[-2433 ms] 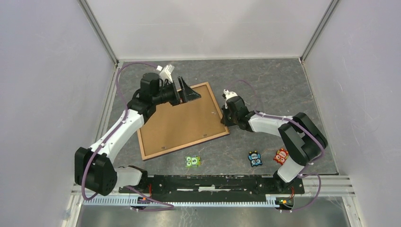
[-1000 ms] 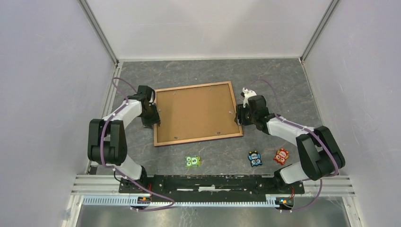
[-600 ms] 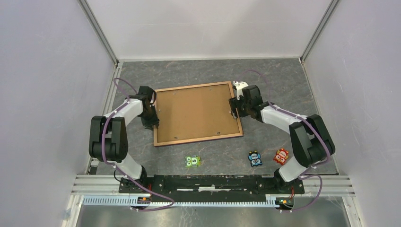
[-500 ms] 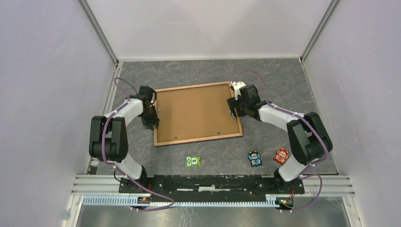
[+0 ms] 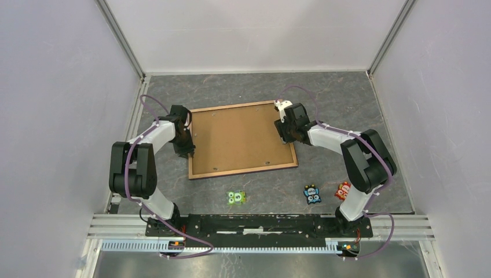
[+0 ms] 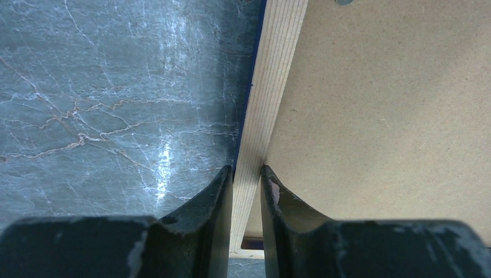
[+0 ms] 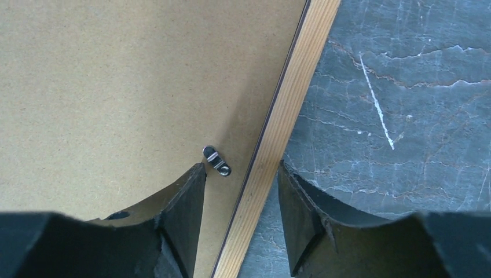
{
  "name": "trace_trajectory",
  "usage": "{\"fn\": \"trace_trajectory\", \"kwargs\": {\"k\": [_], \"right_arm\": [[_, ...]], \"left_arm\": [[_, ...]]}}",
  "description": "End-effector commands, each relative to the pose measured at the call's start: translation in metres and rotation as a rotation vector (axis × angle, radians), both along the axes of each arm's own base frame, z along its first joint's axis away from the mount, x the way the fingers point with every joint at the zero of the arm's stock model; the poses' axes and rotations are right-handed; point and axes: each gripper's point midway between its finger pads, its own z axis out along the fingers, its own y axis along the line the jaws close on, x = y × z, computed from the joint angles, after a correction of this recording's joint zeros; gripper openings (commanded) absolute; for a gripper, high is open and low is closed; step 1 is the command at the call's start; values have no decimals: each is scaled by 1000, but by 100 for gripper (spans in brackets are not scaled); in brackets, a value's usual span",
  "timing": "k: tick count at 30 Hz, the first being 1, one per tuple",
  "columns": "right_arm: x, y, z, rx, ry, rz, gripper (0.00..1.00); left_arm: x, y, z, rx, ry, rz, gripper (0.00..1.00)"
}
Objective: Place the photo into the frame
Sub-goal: Install the photo frame at the center of the board.
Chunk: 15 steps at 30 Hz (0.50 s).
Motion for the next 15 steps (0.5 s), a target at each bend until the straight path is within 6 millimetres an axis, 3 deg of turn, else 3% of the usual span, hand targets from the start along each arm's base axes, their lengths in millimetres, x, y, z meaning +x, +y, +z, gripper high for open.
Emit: {"fn": "trace_trajectory", "kwargs": {"k": [1, 4, 9, 12, 15], "right_arm": [[18, 1, 6, -10, -51, -24, 52], [18, 0, 4, -8, -54, -46, 45], [18, 3, 0, 34, -49, -85, 44], [16, 7, -2, 42, -32, -64, 54], [13, 7, -2, 40, -32, -41, 55]], "left_arm": [[10, 4, 8, 18, -26, -29, 28], [10, 4, 7, 18, -25, -24, 28], [10, 2, 6, 10, -23, -24, 27], [9, 1, 4, 4, -18, -24, 27], [10, 1, 5, 3, -21, -27, 27]]}}
